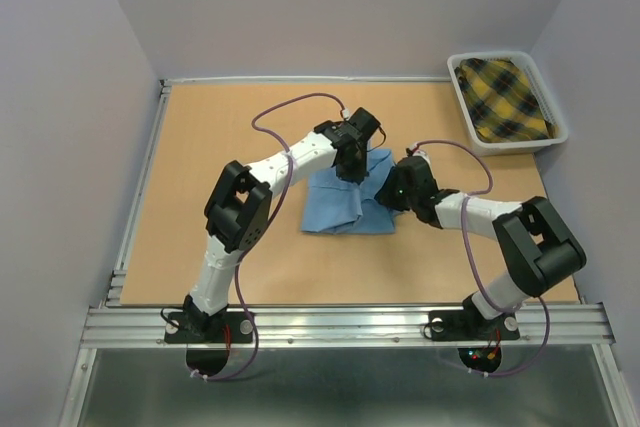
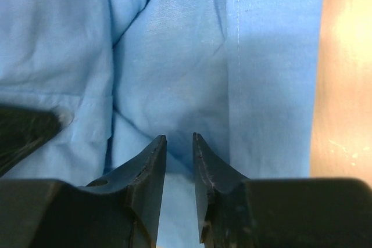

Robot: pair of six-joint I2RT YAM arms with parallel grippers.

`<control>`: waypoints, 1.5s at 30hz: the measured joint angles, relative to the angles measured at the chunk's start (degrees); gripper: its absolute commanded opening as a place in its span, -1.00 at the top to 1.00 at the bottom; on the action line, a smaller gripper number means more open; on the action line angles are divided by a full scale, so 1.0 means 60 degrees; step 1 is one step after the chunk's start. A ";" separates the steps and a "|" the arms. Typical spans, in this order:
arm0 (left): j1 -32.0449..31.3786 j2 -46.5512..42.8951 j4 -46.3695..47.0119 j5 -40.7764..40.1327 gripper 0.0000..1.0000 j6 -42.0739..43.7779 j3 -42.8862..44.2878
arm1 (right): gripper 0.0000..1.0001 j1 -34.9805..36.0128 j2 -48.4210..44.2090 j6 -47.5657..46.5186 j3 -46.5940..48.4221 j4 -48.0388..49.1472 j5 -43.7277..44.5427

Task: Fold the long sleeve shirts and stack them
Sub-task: Fold the shirt

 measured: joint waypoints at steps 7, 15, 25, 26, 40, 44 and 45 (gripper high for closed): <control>0.0153 0.0000 0.0025 -0.0204 0.73 -0.0408 0.0102 | 0.17 0.0000 -0.0823 -0.0138 0.0000 -0.0401 0.0131; 0.0186 -0.0004 0.0331 -0.0266 -0.03 -0.0674 0.0102 | 0.10 0.0000 -0.1563 -0.0208 0.0000 -0.0790 0.0342; 0.0244 -0.0776 0.0954 -0.0084 -0.28 -0.0929 0.0066 | -0.01 0.0000 -0.2958 -0.0372 0.0000 -0.1279 0.0911; 0.0262 -0.0962 0.1100 -0.0058 -0.30 -0.0980 0.0007 | -0.07 0.0000 -0.3071 -0.0415 0.0000 -0.1286 0.0907; 0.1246 -0.3730 0.2834 0.0404 -0.46 -0.1337 -0.2903 | -0.36 0.0186 -0.2463 -0.0820 0.0736 -0.2157 -0.0601; 0.1876 -0.4605 0.3195 0.0535 -0.54 -0.1348 -0.4251 | -0.39 0.0433 -0.1679 -0.0845 0.1774 -0.2397 -0.0506; 0.2127 -0.4951 0.3453 0.0568 -0.54 -0.1326 -0.4816 | -0.41 0.0499 -0.1483 -0.0841 0.2011 -0.2463 -0.0459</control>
